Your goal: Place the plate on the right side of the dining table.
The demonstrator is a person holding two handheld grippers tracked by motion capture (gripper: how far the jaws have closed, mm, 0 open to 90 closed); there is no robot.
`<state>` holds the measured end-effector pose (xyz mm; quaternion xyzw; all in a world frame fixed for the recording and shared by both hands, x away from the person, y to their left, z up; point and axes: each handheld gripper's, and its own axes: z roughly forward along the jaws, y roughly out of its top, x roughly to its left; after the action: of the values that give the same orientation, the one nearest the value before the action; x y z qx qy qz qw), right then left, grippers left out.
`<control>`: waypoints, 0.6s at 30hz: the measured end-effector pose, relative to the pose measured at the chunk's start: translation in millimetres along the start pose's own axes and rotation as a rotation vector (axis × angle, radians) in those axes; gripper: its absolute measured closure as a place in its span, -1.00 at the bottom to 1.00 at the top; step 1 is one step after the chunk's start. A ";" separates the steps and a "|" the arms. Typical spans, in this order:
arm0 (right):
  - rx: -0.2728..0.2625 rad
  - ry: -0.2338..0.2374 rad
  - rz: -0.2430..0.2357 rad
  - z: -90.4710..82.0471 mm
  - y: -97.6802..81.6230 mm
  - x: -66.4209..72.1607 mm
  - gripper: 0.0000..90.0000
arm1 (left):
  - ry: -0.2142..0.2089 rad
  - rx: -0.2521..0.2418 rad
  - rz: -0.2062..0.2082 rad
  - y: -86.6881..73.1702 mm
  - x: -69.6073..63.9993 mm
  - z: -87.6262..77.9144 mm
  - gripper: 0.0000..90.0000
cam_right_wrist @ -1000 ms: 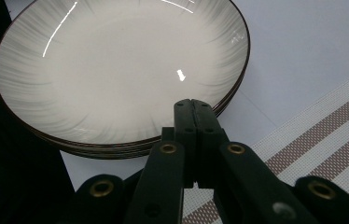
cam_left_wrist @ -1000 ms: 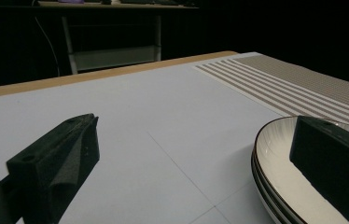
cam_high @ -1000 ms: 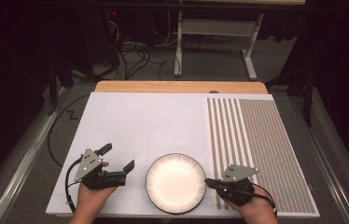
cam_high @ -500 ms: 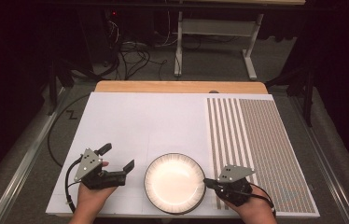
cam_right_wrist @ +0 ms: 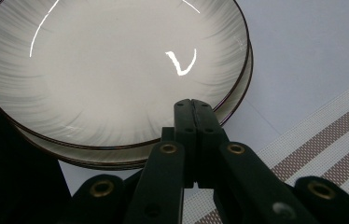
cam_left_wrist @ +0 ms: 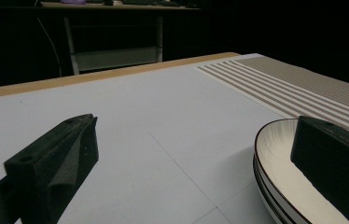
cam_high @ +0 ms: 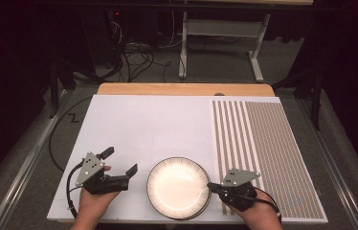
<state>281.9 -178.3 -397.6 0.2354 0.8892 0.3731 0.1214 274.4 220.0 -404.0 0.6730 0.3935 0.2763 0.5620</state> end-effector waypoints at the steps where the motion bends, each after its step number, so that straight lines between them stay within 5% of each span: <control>1: 0.000 0.000 0.000 0.2 0.2 0.2 1.00 | 0.000 0.000 -0.001 0.0 0.0 -0.1 -0.97; 18: 0.001 0.030 0.001 9.8 4.1 6.7 1.00 | -0.006 -0.006 -0.008 1.1 0.9 -1.0 -0.97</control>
<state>281.3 -166.5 -401.7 0.2301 0.8911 0.3760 0.1077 274.3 221.2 -402.8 0.6704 0.3936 0.2734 0.5664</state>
